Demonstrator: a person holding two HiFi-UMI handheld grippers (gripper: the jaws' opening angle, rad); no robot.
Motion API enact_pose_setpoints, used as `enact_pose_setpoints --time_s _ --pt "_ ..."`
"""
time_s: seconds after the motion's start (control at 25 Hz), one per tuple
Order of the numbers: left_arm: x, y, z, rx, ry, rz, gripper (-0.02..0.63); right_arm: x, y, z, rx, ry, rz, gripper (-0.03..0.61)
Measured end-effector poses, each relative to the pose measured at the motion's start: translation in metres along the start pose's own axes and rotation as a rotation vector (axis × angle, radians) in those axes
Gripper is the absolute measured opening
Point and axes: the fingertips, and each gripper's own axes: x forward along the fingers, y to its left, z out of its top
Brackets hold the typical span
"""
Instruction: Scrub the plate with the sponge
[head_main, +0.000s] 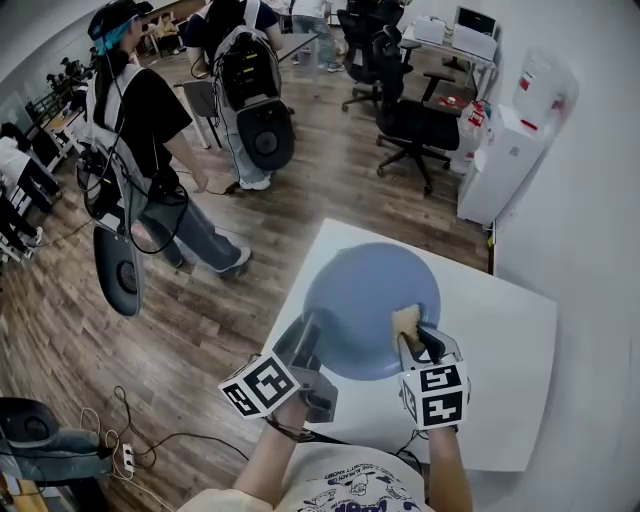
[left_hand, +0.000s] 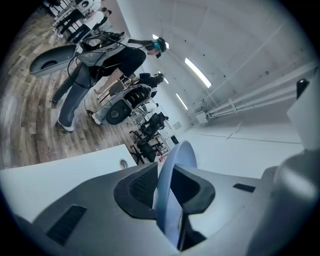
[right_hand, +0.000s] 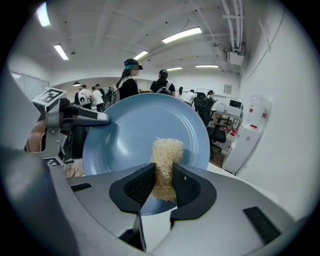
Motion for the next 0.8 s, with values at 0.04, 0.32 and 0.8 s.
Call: enact_pose_setpoints --time_s 0.04,0.32,0.8 --pt "0.001 0.0 -0.001 -0.004 0.0 0.001 0.064 0.0 0.001 -0.002 -0.003 0.003 0.004 0.104" --pt "-0.002 0.007 0.0 -0.028 -0.005 0.006 0.064 -0.001 0.026 -0.011 -0.02 0.026 0.048 0.104" --pt "0.001 0.007 -0.001 -0.054 -0.01 0.009 0.066 -0.004 0.048 -0.014 0.015 0.032 0.121 0.104"
